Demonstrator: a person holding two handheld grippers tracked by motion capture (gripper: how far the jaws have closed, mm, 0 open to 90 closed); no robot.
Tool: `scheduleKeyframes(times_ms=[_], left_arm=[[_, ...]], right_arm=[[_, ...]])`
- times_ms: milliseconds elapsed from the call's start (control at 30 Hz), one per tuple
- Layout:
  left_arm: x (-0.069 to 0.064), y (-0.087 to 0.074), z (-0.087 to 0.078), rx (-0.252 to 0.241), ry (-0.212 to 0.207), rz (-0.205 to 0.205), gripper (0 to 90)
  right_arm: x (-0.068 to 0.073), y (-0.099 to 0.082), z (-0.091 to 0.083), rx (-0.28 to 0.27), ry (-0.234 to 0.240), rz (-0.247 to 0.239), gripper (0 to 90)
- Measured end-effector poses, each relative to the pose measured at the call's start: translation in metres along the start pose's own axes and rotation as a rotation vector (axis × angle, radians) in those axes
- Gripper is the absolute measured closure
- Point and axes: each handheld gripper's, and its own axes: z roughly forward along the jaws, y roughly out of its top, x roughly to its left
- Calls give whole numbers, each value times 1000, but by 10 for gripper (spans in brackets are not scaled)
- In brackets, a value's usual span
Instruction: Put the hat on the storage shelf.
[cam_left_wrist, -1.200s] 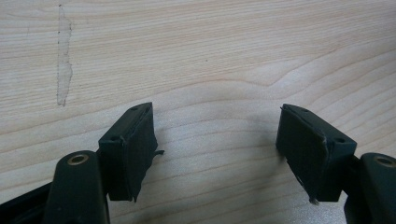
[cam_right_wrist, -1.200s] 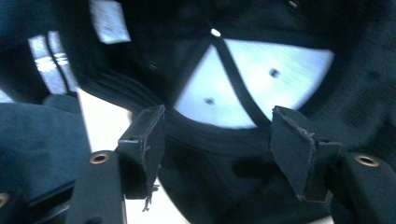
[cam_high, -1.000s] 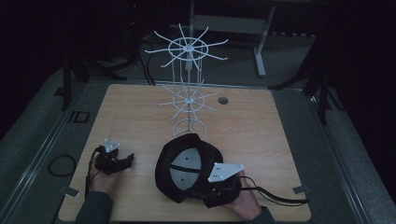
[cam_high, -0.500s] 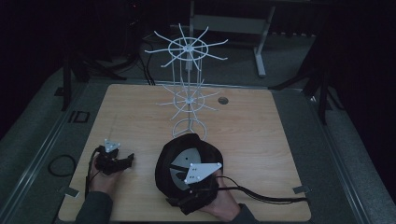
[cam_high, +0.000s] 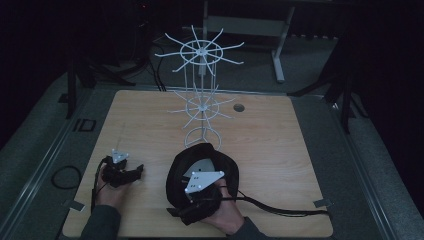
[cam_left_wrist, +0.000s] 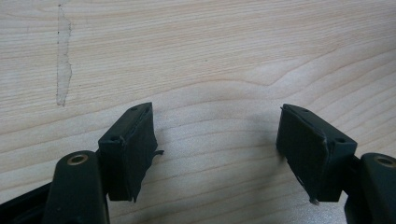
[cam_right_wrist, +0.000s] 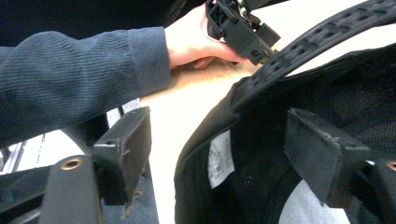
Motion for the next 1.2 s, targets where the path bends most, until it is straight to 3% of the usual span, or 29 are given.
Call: scheduleKeyframes(times_ms=[67,100,167,200,267,300,767,1200], left_arm=[[0,0,0,0,0,0,285],[0,0,0,0,0,1,286],[0,0,0,0,-1,1,285],[0,0,0,0,-1,1,285],[0,0,0,0,-1,1,285],[0,0,0,-1,0,0,285],[0,0,0,-3,0,-2,285],[0,0,0,-3,0,-3,285]], right_arm=[[-1,1,2,2,-3,0,295],[-3,1,3,2,-16,2,378],[-4,1,3,4,-20,1,411],[-4,2,2,0,-29,-7,515],[-4,2,0,-4,-34,-13,566],[-3,3,-3,-12,-37,-21,648],[-2,4,-14,-17,-61,-51,811],[-3,14,-31,-56,-53,-80,838]])
